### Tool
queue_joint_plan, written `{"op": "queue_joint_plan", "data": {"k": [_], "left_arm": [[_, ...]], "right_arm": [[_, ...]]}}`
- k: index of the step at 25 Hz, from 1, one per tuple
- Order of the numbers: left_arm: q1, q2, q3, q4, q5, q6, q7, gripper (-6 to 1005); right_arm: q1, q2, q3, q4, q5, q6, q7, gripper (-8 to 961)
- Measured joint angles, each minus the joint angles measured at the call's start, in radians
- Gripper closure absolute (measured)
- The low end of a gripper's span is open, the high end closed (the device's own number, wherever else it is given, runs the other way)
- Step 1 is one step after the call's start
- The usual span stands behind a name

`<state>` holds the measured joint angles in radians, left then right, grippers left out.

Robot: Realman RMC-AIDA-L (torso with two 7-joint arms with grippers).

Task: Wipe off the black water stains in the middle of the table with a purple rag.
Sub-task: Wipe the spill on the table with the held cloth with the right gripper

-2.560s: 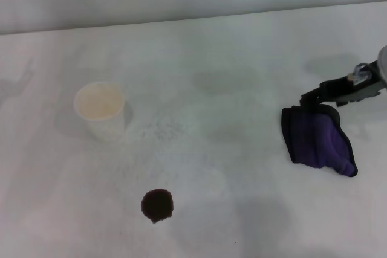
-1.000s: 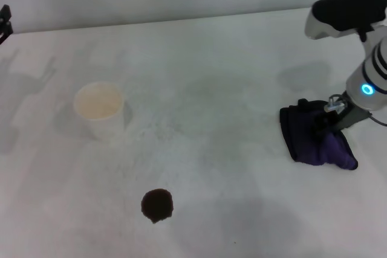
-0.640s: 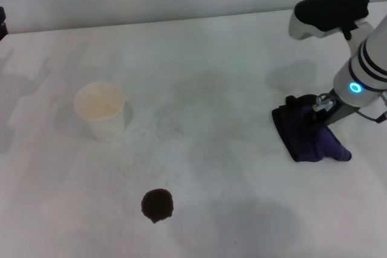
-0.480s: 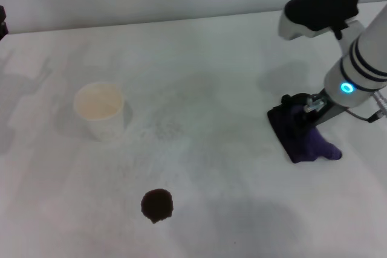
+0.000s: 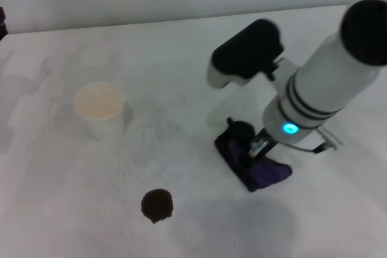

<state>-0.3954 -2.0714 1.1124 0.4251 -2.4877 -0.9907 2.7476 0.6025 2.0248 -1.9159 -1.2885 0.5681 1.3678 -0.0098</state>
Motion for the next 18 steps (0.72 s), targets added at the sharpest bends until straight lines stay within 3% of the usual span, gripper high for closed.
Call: {"op": "queue_joint_plan", "data": {"k": [18], "left_arm": [[0.038,0.002,0.014,0.006,0.01,-0.023,0.012,108]], "right_arm": [[0.146,0.003,-0.394,0.074,0.397,-0.335,0.036,856]]}}
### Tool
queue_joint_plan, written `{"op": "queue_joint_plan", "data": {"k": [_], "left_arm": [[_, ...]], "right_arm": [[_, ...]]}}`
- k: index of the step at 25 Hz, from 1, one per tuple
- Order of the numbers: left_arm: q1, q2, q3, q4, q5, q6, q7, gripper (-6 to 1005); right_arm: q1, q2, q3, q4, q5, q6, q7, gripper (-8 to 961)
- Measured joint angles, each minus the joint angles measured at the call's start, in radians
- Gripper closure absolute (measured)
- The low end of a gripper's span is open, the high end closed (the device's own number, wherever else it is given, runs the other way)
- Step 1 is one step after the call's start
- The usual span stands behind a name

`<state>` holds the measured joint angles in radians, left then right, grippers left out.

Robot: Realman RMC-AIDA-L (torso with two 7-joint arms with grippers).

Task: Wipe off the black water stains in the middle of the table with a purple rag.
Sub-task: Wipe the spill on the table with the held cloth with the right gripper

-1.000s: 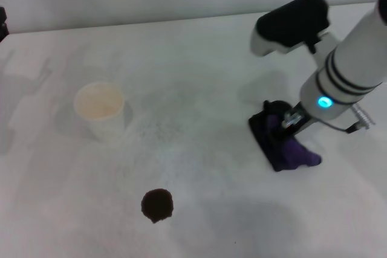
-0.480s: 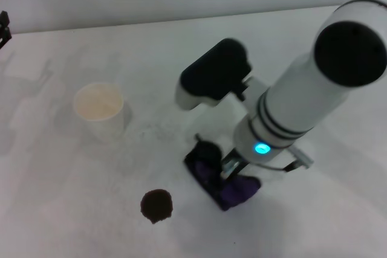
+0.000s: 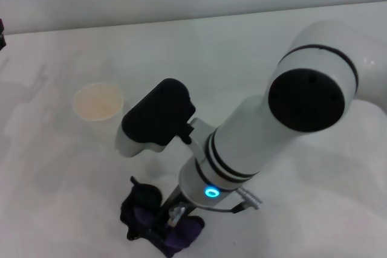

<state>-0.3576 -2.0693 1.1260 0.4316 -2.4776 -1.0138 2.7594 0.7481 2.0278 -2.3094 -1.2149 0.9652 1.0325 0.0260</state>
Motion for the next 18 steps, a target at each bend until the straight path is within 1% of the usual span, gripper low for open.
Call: {"op": "queue_joint_plan", "data": {"k": [3,5,6,13,18], "left_arm": [[0.013,0.001,-0.003,0.005,0.013,-0.01,0.0,108],[0.03,0.001,-0.006,0.015,0.022,-0.02,0.0,108],[0.052,0.0,-0.008,0.03,0.024,-0.023,0.0,108],[0.074,0.001,-0.01,0.035,0.024,-0.017,0.0,108],[0.079,0.002,-0.012,0.032,0.022,-0.014,0.0,108]], "right_arm": [[0.021,0.0,-0.031,0.016,0.022,-0.046,0.003,857],[0.025,0.001,-0.024,0.015,0.015,-0.042,0.004,859],[0.026,0.001,-0.01,0.015,0.001,-0.034,0.006,859],[-0.001,-0.003,0.143,-0.009,-0.211,0.11,0.042,862],[-0.03,-0.006,0.234,-0.032,-0.327,0.192,0.042,862]]}}
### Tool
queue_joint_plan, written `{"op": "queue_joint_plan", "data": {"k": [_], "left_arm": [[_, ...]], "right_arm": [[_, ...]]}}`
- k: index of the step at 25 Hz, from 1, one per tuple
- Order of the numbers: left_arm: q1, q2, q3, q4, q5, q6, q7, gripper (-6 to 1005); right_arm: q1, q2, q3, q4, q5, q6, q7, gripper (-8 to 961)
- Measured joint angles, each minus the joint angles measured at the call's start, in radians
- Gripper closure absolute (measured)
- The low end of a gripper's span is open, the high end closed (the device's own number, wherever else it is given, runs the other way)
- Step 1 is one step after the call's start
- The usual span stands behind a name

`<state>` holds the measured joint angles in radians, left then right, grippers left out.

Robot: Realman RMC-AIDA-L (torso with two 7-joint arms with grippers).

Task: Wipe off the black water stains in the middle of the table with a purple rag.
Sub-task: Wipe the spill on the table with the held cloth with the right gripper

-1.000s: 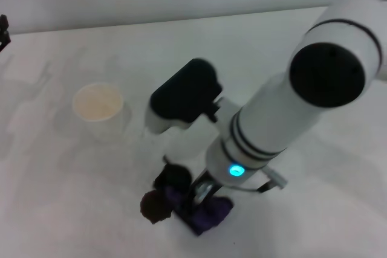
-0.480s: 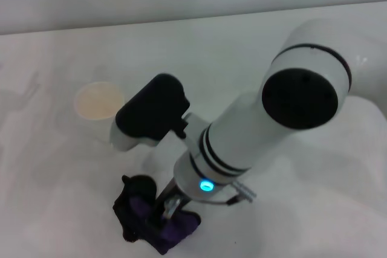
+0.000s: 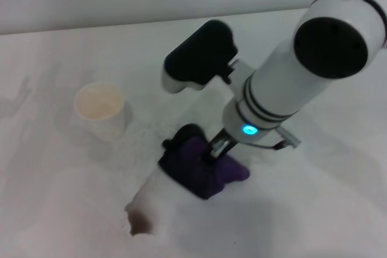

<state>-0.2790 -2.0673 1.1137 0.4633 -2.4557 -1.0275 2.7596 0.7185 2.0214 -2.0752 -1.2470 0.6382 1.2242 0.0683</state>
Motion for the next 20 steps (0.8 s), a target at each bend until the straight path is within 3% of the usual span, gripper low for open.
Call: {"op": "queue_joint_plan", "data": {"k": [10,20], "left_arm": [[-0.007,-0.002,-0.002,-0.003,-0.002,0.004,0.001,108],[-0.009,-0.006,-0.002,-0.003,-0.005,-0.001,-0.005,108]], "right_arm": [[-0.072,0.001,0.064,-0.023,-0.186,0.097,0.041,862],[-0.035,0.006,-0.076,-0.076,0.06,0.011,0.031,862]]}}
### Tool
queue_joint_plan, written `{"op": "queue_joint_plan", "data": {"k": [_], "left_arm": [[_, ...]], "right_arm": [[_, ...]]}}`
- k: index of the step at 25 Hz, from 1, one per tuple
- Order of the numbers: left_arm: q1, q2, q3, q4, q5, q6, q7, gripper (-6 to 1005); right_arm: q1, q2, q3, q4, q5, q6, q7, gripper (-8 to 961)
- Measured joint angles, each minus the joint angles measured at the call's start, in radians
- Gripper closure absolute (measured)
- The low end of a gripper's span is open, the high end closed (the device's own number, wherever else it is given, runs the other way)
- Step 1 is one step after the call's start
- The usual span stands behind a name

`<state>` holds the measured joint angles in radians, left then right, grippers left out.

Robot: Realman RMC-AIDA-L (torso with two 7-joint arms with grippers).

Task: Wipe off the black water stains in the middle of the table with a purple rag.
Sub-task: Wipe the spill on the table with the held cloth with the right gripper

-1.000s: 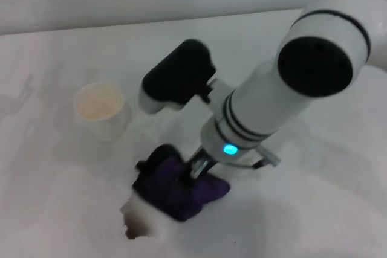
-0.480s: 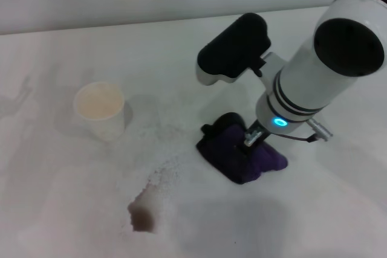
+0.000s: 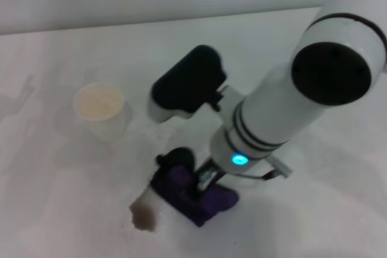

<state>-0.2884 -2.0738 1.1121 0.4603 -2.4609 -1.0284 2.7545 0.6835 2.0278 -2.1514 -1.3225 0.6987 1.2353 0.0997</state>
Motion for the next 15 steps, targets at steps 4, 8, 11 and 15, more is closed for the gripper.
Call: {"op": "queue_joint_plan", "data": {"k": [4,8,11,15], "left_arm": [[0.0,-0.001,0.0,0.0,-0.001,-0.006,0.0,108],[0.0,0.0,0.003,0.0,-0.001,-0.006,0.0,108],[0.0,0.0,0.006,0.0,-0.001,-0.008,0.002,108],[0.005,0.0,0.005,0.0,-0.001,-0.026,0.005,108]], "right_arm": [[0.048,0.0,-0.074,0.026,0.114,-0.091,0.002,862],[0.104,0.0,-0.143,0.038,0.196,-0.152,0.004,862],[0.131,0.0,-0.18,0.035,0.239,-0.181,-0.001,862],[0.128,0.0,-0.204,0.052,0.266,-0.226,-0.022,862]]}}
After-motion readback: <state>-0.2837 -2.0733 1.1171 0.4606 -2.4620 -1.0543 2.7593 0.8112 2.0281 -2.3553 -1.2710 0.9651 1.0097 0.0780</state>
